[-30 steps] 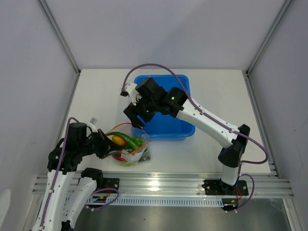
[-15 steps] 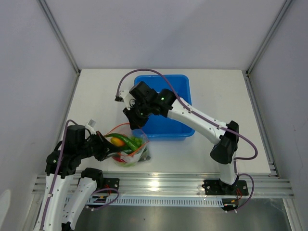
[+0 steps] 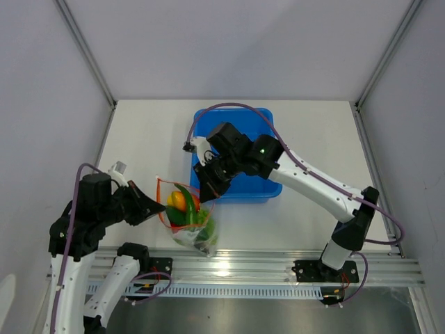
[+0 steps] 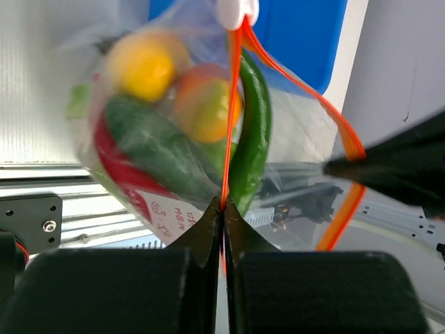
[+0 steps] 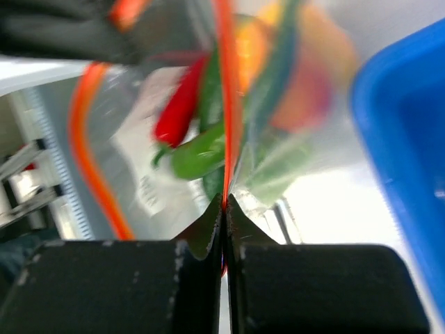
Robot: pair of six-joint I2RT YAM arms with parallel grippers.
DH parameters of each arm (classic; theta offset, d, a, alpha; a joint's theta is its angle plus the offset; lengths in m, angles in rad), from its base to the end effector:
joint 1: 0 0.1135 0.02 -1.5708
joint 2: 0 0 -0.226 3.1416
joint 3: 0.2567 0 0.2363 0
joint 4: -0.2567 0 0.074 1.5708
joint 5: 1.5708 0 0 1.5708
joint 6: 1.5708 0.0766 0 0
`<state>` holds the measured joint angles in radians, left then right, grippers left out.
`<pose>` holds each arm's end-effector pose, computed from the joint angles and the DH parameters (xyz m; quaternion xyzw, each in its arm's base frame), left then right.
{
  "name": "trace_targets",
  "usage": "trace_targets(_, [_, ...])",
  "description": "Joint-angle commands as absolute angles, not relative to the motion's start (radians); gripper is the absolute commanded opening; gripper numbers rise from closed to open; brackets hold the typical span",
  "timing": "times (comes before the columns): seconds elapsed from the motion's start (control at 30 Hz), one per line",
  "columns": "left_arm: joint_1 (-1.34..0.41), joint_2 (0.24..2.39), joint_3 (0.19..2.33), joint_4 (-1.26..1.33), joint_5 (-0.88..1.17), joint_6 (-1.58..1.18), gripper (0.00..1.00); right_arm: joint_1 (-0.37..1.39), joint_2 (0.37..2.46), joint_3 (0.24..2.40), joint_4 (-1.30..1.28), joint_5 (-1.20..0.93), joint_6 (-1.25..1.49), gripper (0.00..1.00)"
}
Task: Place the food in the zip-top bag and seal the zipper
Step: Adjust the zipper food storage bag at the center of the board.
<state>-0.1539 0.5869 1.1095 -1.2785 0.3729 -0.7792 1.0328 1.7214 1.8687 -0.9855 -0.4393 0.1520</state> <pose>0.1002 -0.0438 0.3050 -0.2076 0.8811 -0.3272 0.2712 0.1601 0.3319 0.3233 -0.4590 0.7910 0.3639 0.1764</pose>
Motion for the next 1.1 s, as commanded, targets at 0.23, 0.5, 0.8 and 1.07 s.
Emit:
trace_targets(0.23, [-0.242,0.683,1.072,-1.066,0.549,-0.721,0.01,1.129,1.554,1.735,-0.956,-0.618,0.343,0.00])
trace_targets(0.5, [-0.445,0.749,0.947,-0.824,0.477,-0.767,0.01,1.141,1.443,1.456,-0.654,-0.624,0.456,0.00])
trace_targets(0.8, [-0.457,0.680,0.790,-0.763,0.410,-0.749,0.01,1.177,1.469,1.361,-0.445,-0.543,0.462,0.15])
trace_targets(1.07, [-0.457,0.687,0.736,-0.637,0.451,-0.726,0.00,1.178,1.493,1.399,-0.452,-0.435,0.367,0.61])
